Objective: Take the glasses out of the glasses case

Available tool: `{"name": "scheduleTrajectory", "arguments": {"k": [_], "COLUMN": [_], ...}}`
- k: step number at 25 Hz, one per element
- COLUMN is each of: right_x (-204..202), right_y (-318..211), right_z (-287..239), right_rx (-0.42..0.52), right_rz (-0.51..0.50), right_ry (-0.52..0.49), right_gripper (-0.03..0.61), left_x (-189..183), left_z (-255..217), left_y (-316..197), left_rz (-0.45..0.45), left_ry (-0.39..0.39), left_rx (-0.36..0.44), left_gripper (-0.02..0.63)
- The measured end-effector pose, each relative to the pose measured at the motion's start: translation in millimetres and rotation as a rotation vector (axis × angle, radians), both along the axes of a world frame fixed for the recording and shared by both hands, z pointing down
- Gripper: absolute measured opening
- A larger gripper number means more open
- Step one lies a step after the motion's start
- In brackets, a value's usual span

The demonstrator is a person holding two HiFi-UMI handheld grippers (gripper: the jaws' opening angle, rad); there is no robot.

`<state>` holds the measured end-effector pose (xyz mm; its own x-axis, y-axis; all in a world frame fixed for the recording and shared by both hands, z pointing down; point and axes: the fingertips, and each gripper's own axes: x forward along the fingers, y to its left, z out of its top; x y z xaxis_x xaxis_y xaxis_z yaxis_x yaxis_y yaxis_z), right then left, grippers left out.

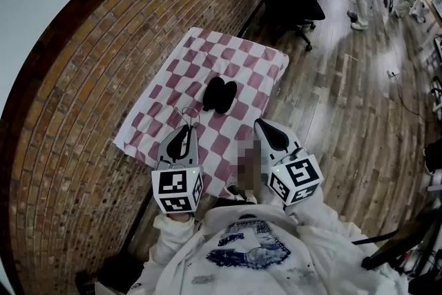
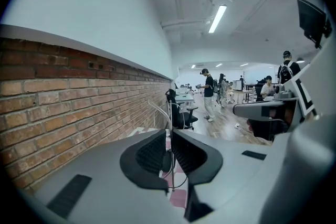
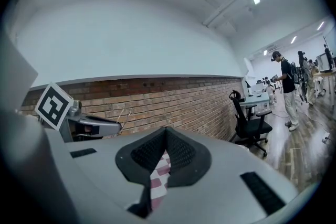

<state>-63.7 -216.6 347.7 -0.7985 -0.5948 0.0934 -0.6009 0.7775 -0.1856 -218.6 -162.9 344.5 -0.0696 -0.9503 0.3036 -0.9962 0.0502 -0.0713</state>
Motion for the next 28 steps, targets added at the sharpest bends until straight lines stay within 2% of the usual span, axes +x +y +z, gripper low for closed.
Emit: {"name": "scheduleTrajectory", "arguments": {"k": [28], "right_x": [-5.4], "right_y": [9.4], "right_z": [3.7], "right_rx": [0.003], "right_rz": [-0.017], "right_ry": [0.019], "right_gripper": [0.014], "left_x": [-3.8], "left_z": [5.6], "left_y": [9.3], "left_rz": [-0.001], "left_ry": [0.006], "left_rx": [-0.018], "left_gripper": [0.048]}}
